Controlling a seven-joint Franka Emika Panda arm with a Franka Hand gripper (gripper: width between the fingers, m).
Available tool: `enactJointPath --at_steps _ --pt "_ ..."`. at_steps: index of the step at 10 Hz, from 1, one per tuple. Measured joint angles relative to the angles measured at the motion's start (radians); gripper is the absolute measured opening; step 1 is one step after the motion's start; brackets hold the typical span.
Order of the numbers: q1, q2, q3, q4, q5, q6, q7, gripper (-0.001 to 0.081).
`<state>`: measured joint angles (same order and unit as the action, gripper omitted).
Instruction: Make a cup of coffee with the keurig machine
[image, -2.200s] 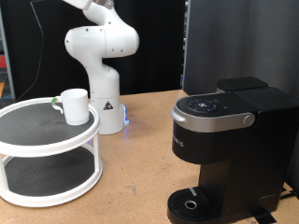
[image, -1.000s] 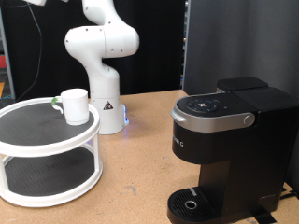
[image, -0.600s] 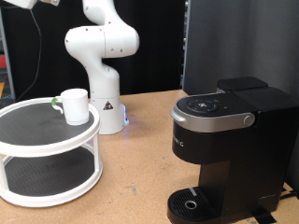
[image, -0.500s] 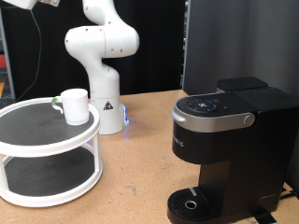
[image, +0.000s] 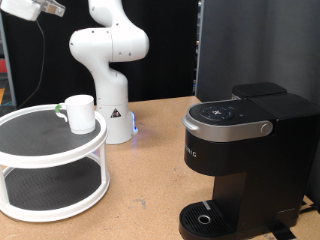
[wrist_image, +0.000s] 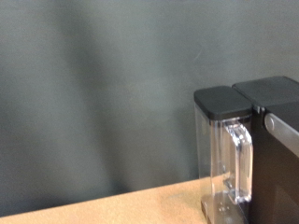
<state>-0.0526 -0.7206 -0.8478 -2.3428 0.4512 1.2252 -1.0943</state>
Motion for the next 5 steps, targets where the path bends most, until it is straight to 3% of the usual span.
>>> enactJointPath --at_steps 5 --pt "0.000 0.008 -0.032 -0.073 -0.104 0.097 -0.097 0.0007"
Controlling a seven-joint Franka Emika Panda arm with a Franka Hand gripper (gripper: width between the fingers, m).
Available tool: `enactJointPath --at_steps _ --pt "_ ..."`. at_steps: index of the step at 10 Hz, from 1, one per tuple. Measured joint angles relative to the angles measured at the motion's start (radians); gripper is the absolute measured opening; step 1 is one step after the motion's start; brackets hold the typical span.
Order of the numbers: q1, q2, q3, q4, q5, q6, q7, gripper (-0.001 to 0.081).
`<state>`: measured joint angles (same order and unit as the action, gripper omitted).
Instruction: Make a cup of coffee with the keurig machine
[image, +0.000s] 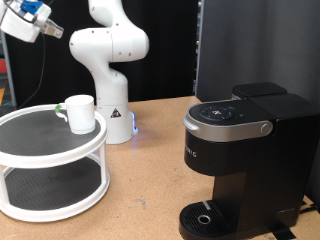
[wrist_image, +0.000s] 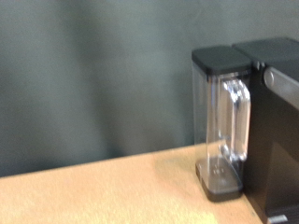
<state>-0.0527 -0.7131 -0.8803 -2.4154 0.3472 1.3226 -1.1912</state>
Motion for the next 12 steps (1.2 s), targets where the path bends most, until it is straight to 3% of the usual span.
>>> enactJointPath --at_steps 7,12 --pt "0.001 0.023 -0.047 -0.082 -0.096 0.121 -0.130 0.0007" --pt "0.003 0.069 -0.076 -0.145 -0.135 0.258 -0.212 0.0007"
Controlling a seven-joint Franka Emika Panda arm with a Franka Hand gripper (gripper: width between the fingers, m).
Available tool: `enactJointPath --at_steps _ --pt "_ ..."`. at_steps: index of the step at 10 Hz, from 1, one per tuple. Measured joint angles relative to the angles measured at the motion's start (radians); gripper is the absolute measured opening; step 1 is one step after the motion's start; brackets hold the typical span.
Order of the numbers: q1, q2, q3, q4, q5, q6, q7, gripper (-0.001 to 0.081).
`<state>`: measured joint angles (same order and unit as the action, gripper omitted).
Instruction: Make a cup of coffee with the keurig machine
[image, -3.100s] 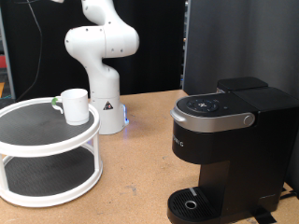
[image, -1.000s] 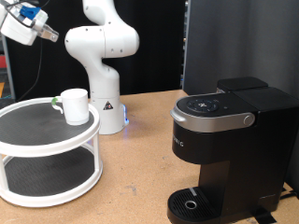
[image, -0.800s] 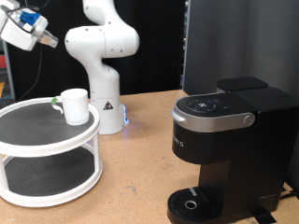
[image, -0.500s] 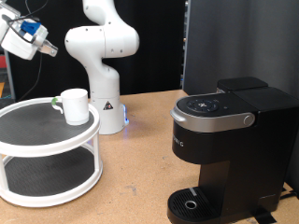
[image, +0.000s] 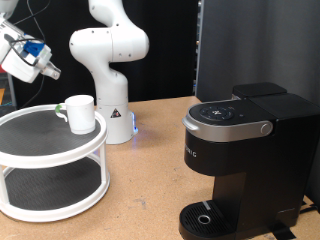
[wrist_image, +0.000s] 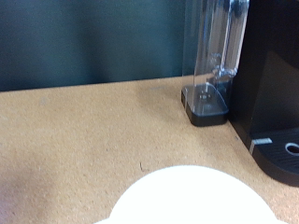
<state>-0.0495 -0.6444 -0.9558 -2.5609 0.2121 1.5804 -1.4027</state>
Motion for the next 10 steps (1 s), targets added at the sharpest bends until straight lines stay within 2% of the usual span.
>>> enactJointPath --at_steps 2,3,4,5,6,7,8,9,10 --pt "0.001 0.023 -0.011 -0.016 -0.010 0.044 -0.024 0.0019" --pt "0.001 0.032 -0.015 -0.023 -0.011 0.066 -0.031 0.0190" --pt "0.001 0.039 -0.018 -0.029 -0.012 0.087 -0.037 0.0190" --pt "0.001 0.044 -0.024 -0.035 -0.012 0.102 -0.045 0.0371" --pt "0.001 0.045 -0.032 -0.041 -0.012 0.120 -0.055 0.0507" --pt "0.000 0.045 -0.039 -0.047 -0.012 0.135 -0.063 0.0507" --pt "0.000 0.046 -0.045 -0.053 -0.014 0.153 -0.068 0.0694" --pt "0.000 0.047 -0.050 -0.060 -0.014 0.171 -0.068 0.0694" --pt "0.000 0.048 -0.055 -0.068 -0.014 0.190 -0.069 0.0773"
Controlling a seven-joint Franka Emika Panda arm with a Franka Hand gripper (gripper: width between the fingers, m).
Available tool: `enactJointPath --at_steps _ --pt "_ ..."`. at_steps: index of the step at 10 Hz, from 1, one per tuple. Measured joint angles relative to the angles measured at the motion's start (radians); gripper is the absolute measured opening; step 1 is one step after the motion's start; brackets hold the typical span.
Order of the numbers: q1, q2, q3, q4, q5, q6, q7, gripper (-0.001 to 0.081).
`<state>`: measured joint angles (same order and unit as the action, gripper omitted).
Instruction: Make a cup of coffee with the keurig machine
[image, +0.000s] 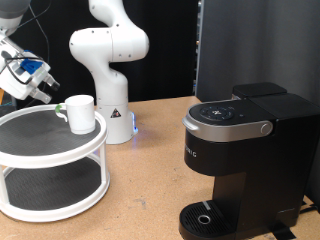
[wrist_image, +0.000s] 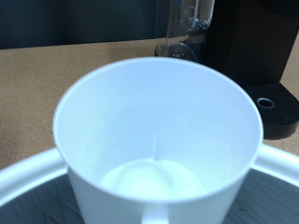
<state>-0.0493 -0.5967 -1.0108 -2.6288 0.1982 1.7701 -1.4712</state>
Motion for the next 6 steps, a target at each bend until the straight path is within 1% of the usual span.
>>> enactJointPath --at_steps 1,2,4,6 --pt "0.000 0.001 -0.003 -0.007 0.000 0.016 0.000 0.0797" --pt "0.000 0.005 -0.004 -0.012 0.000 0.025 0.000 0.0797" --pt "0.005 0.023 -0.012 -0.020 0.000 0.025 -0.015 0.0806" --pt "0.019 0.033 -0.031 -0.028 0.000 0.010 -0.042 0.0808"
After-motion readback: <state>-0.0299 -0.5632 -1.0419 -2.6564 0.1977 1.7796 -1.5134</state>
